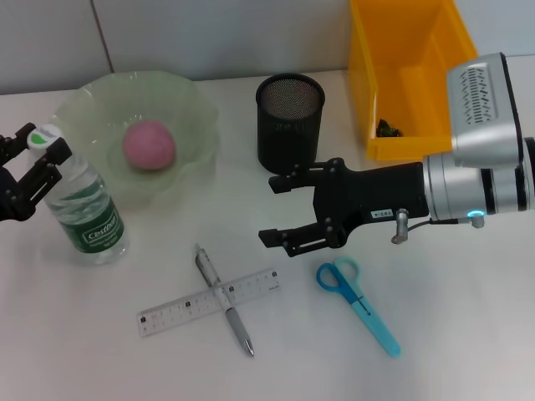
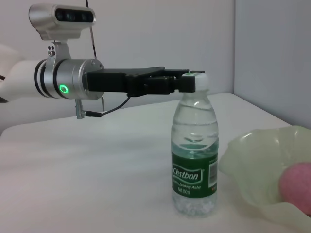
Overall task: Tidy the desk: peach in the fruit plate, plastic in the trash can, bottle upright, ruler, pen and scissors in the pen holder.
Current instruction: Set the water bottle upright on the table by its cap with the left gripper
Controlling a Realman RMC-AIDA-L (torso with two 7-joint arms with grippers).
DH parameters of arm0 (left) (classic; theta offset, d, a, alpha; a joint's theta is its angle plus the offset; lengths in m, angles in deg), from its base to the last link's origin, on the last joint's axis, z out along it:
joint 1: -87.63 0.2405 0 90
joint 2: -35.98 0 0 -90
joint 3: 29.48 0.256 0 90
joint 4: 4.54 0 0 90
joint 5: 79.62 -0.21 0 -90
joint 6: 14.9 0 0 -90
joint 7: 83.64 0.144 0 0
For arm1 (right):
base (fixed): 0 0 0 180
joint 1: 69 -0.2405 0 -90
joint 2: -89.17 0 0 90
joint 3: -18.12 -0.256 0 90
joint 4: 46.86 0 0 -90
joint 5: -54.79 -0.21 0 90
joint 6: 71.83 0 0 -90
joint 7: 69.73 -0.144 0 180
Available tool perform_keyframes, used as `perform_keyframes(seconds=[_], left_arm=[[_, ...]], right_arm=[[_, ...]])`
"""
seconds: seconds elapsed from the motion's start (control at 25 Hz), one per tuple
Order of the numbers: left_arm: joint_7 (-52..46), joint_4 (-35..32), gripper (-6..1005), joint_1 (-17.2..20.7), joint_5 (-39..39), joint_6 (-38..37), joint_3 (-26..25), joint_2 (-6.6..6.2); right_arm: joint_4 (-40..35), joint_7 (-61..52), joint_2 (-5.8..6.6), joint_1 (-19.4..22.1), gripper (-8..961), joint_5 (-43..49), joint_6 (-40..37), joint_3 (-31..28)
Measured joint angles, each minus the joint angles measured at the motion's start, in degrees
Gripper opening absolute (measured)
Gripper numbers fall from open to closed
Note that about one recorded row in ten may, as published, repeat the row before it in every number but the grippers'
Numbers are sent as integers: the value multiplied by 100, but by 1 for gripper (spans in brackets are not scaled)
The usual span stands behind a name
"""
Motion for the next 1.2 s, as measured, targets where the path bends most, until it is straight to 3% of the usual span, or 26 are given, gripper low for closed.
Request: perform_keyframes(seconds=[0.28, 0.72, 1.2], left_arm=[[-1, -40, 496, 31, 0, -3, 63, 1], [-57, -50, 875, 69, 0, -24, 45, -22], [-583, -304, 867, 171, 22, -493, 14, -83]], right_arm=[[0, -20, 0, -6, 829, 0, 3, 54], [0, -32, 0, -3, 829, 0, 3, 61], [8, -34, -1, 16, 829, 0, 19, 52]])
